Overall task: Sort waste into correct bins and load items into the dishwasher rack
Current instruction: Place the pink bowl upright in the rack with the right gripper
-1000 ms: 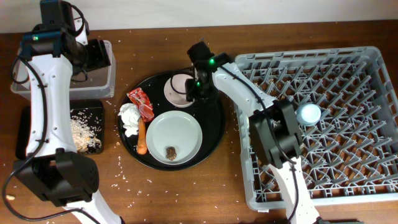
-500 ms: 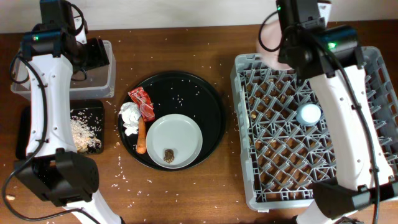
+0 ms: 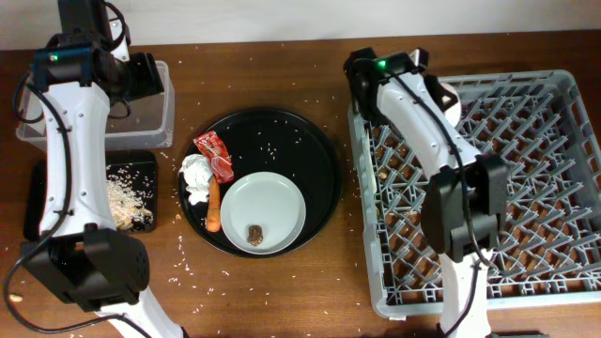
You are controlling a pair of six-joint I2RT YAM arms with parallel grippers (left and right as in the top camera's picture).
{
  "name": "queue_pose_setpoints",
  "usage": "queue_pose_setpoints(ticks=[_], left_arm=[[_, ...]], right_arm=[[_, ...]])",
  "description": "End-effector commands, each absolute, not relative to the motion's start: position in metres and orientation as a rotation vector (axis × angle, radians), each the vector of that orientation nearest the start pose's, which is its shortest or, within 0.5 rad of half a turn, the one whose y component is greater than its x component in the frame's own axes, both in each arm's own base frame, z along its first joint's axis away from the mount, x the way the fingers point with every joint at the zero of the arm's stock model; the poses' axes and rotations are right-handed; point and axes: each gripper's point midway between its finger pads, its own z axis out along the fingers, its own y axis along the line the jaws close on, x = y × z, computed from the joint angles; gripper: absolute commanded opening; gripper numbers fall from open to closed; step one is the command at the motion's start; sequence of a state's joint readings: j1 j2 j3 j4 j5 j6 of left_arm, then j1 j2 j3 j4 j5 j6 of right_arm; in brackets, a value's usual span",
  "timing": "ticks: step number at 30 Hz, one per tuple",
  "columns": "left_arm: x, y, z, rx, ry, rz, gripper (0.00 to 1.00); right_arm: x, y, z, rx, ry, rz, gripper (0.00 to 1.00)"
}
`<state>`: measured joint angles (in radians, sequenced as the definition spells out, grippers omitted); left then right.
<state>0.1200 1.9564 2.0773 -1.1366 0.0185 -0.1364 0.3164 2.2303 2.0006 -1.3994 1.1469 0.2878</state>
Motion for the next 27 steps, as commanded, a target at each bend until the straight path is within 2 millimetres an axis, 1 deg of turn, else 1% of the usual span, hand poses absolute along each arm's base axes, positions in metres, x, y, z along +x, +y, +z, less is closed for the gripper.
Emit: queue_pose_setpoints(ticks=[1, 4, 5, 7, 8, 9, 10, 12, 13, 14, 15, 16, 17, 18, 19, 20, 21, 22, 23, 24, 25, 26, 27], left_arm=[[0.483, 0.058, 0.235, -0.338, 2.569, -0.021, 0.69], [0.484, 0.058, 0.235, -0.337, 2.568, -0.022, 0.70], [0.484, 0.058, 0.235, -0.338, 2.568, -0.021, 0.70], [0.484, 0.058, 0.235, -0.337, 2.568, -0.022, 0.70], [0.484, 0.058, 0.235, -0.337, 2.568, -0.022, 0.70], [0.484, 0.058, 0.235, -0.337, 2.568, -0.022, 0.70], [0.483, 0.058, 0.235, -0.337, 2.568, -0.021, 0.70], [0.483, 0.058, 0.235, -0.337, 2.568, -0.022, 0.70], [0.483, 0.058, 0.235, -0.337, 2.569, -0.021, 0.75], [0.483, 0.058, 0.234, -0.337, 2.573, -0.021, 0.77], [0.480, 0.057, 0.233, -0.338, 2.585, -0.022, 0.80], [0.472, 0.042, 0.229, -0.206, 2.637, -0.104, 0.80], [0.461, 0.024, 0.224, -0.113, 2.687, -0.200, 0.79], [0.445, 0.010, 0.218, -0.050, 2.756, -0.238, 0.79], [0.432, -0.001, 0.213, 0.022, 2.815, -0.245, 0.79], [0.419, -0.013, 0.210, 0.097, 2.865, -0.255, 0.79], [0.414, -0.021, 0.208, 0.144, 2.884, -0.265, 0.79], [0.407, -0.047, 0.204, 0.304, 2.898, -0.278, 0.79], [0.400, -0.075, 0.198, 0.451, 2.898, -0.298, 0.78], [0.389, -0.107, 0.186, 0.589, 2.907, -0.316, 0.78], [0.376, -0.136, 0.169, 0.706, 2.922, -0.327, 0.75], [0.365, -0.157, 0.152, 0.792, 2.931, -0.333, 0.72], [0.351, -0.174, 0.127, 0.859, 2.954, -0.306, 0.66]], right_arm=[[0.454, 0.012, 0.167, -0.142, 2.435, -1.473, 0.20], [0.447, 0.025, 0.147, -0.149, 2.564, -1.328, 0.37], [0.441, 0.031, 0.143, -0.180, 2.603, -1.306, 0.50], [0.433, 0.038, 0.145, -0.246, 2.617, -1.335, 0.82], [0.428, 0.042, 0.147, -0.282, 2.622, -1.348, 0.95], [0.425, 0.046, 0.150, -0.294, 2.619, -1.348, 0.99], [0.425, 0.049, 0.159, -0.268, 2.604, -1.326, 0.99], [0.431, 0.054, 0.183, -0.209, 2.584, -1.242, 0.99], [0.434, 0.058, 0.198, -0.177, 2.578, -1.183, 0.99], [0.436, 0.066, 0.215, -0.135, 2.585, -1.072, 0.99], [0.436, 0.081, 0.228, -0.106, 2.626, -0.888, 0.99], [0.435, 0.106, 0.231, -0.237, 2.700, -0.672, 0.99], [0.428, 0.136, 0.223, -0.347, 2.777, -0.412, 0.99], [0.419, 0.164, 0.214, -0.438, 2.836, -0.185, 0.99], [0.407, 0.197, 0.204, -0.504, 2.891, 0.080, 0.99], [0.401, 0.205, 0.199, -0.527, 2.910, 0.129, 0.98], [0.401, 0.204, 0.195, -0.529, 2.918, 0.118, 0.95], [0.409, 0.198, 0.196, -0.482, 2.907, 0.122, 0.90], [0.419, 0.185, 0.199, -0.383, 2.898, 0.125, 0.90], [0.434, 0.155, 0.205, -0.227, 2.891, 0.128, 0.90], [0.442, 0.133, 0.209, -0.134, 2.888, 0.156, 0.90], [0.446, 0.116, 0.211, -0.068, 2.889, 0.193, 0.90], [0.449, 0.099, 0.211, -0.001, 2.898, 0.240, 0.90]])
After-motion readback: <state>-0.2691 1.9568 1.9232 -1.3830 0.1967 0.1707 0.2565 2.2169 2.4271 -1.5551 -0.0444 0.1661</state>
